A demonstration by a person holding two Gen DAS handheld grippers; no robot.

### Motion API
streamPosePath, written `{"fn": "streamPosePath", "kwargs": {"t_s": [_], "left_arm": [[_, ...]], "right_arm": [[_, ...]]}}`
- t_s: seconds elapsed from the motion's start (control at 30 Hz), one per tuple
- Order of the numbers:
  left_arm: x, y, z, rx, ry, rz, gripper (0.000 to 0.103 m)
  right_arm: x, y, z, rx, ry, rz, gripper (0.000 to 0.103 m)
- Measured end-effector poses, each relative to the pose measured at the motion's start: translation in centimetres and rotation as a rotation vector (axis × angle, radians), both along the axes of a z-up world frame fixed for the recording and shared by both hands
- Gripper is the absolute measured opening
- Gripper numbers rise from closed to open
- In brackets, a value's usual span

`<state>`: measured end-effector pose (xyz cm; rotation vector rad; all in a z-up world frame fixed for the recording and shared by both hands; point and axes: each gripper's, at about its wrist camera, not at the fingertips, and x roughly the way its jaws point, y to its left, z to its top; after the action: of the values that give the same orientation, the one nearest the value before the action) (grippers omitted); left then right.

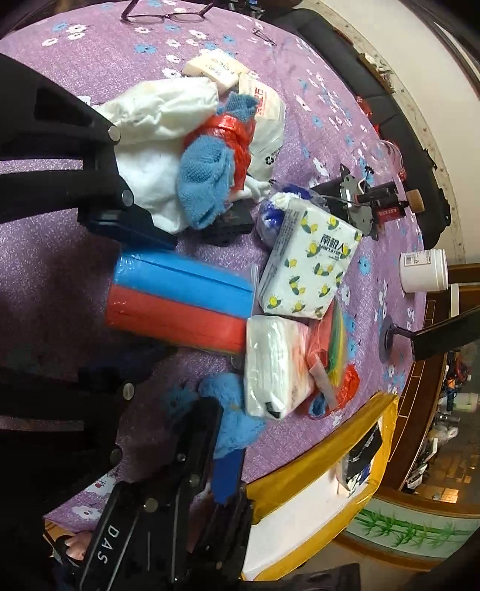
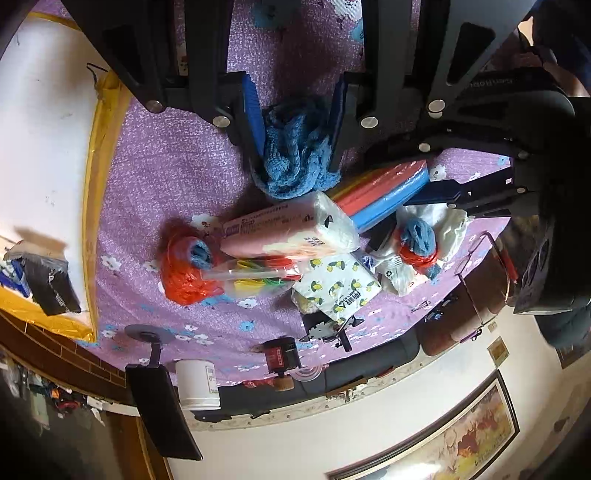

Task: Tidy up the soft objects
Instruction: 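Grasp the blue-and-red foam block with the left gripper while the right gripper grasps the blue knitted cloth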

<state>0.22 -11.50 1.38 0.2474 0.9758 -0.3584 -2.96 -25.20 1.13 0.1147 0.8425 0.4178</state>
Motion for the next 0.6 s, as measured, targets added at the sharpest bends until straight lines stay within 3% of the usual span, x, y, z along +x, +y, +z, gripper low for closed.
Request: {"fn": "streamPosePath", "kwargs": {"t_s": [0.6], "left_arm": [[-0.1,0.4,-0.4,-0.043,-0.041,0.037,0.049]], "right_arm": [[0.3,1.7,-0.1,-0.128,0.02,0.027,0.041]]}}
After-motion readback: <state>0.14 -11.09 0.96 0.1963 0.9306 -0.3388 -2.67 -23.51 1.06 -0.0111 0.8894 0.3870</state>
